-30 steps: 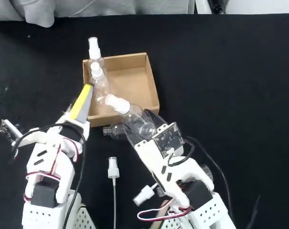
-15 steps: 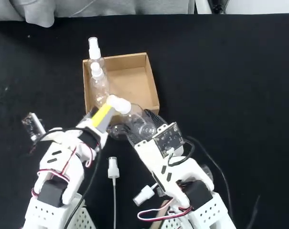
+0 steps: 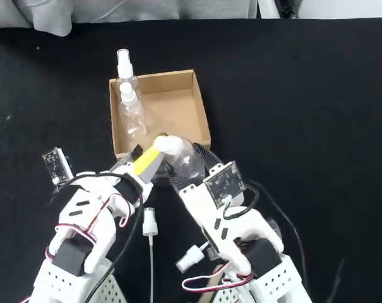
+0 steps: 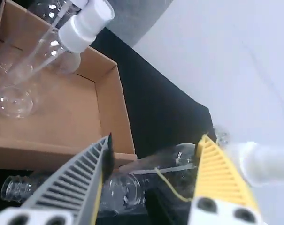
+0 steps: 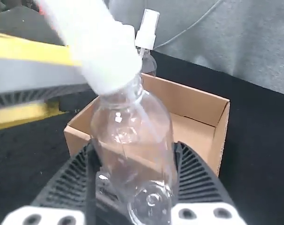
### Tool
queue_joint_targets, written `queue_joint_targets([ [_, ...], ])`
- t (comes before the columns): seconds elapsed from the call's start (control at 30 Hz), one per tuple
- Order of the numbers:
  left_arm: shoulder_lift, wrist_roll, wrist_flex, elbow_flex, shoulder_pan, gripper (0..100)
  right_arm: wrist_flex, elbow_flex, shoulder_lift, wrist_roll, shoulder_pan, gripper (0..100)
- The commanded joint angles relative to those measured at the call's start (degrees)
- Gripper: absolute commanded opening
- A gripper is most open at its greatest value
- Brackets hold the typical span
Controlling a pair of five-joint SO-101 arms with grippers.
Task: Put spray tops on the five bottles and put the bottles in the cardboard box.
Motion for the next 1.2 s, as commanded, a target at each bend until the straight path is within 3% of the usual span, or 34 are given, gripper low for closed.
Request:
queue_joint_targets([
  [0.0,-0.35,-0.88,0.18,-1.01,2.59,27,-1.76,-3.47,-6.64,0.26,0.7,7.8],
  [0.63,-0.44,-0.97,0.18,-1.54,4.26,27,-1.76,-2.77,-6.64,0.26,0.88,7.8],
  [1.17,-0.53,-0.97,-0.44,-2.33,-9.54,27,1.23,-2.68,-6.55,0.26,3.43,7.8],
])
